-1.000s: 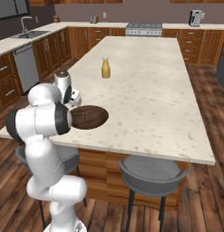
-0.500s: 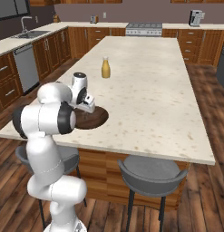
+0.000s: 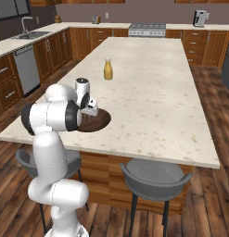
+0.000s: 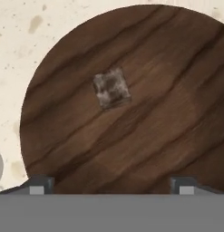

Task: There are two ice cubes in the ice bowl. Place both ice cubes in the glass cup.

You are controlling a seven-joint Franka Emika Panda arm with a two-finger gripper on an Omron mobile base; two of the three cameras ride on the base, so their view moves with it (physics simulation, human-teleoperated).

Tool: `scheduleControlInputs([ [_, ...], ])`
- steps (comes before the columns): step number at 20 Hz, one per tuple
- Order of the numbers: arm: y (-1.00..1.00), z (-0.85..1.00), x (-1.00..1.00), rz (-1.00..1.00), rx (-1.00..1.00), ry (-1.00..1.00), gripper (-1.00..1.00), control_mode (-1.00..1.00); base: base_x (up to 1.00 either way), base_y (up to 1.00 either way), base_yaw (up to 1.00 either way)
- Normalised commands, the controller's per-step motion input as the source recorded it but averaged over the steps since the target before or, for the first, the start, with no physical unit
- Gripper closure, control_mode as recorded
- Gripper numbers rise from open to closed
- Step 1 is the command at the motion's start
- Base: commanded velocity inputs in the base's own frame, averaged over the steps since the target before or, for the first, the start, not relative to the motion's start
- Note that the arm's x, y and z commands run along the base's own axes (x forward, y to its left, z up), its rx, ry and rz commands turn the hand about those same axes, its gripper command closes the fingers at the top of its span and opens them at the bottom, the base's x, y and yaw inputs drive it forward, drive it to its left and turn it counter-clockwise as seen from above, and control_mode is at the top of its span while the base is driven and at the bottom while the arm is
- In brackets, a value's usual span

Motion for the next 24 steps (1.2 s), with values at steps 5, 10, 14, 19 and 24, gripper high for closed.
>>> scheduleControlInputs([
  [5,0.0,-0.28,0.6,0.1,-0.03,-0.04,-1.0,-1.0,0.0,0.0,0.0],
  [10,0.0,-0.14,0.51,0.03,-0.02,0.01,-1.0,-1.0,0.0,0.0,0.0],
  [14,0.03,-0.21,0.19,0.0,-0.04,0.04,-1.0,-1.0,0.0,0.0,0.0],
  [19,0.02,-0.29,0.03,0.0,-0.04,0.04,-1.0,-1.0,0.0,0.0,0.0],
  [24,0.09,-0.23,0.06,0.0,0.0,0.01,-1.0,-1.0,0.0,0.0,0.0],
])
